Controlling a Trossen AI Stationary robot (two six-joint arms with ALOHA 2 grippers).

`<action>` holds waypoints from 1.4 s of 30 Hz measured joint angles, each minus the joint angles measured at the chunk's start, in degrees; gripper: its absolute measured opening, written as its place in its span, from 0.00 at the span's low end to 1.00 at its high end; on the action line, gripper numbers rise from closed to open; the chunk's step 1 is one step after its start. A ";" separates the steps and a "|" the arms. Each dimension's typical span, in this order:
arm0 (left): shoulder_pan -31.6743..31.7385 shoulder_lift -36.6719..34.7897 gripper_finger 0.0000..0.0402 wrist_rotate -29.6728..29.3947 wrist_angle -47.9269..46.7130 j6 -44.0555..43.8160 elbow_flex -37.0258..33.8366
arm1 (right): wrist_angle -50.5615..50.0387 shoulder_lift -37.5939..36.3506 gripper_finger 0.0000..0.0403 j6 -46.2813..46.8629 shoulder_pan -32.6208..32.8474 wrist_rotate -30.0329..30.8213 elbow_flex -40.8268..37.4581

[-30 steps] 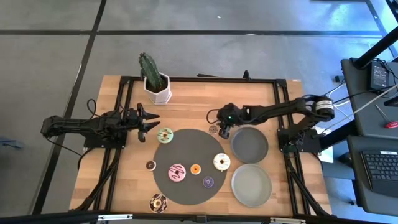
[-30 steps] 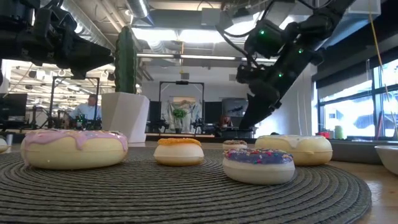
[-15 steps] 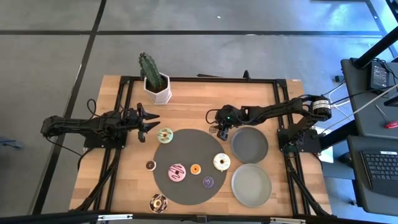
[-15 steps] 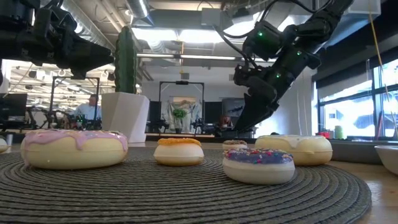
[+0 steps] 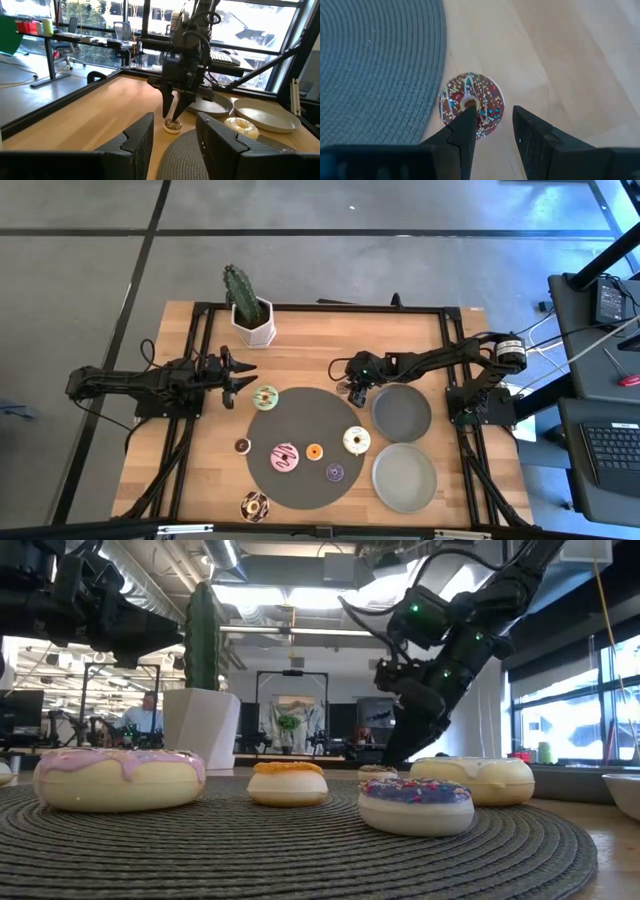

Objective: Pick & Place donuts
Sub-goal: Put the small brown donut on the dark gray plate

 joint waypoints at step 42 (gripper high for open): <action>0.00 0.00 0.36 0.00 -0.93 0.00 -0.01 | -1.00 -0.09 0.07 -1.36 0.00 -2.56 -0.07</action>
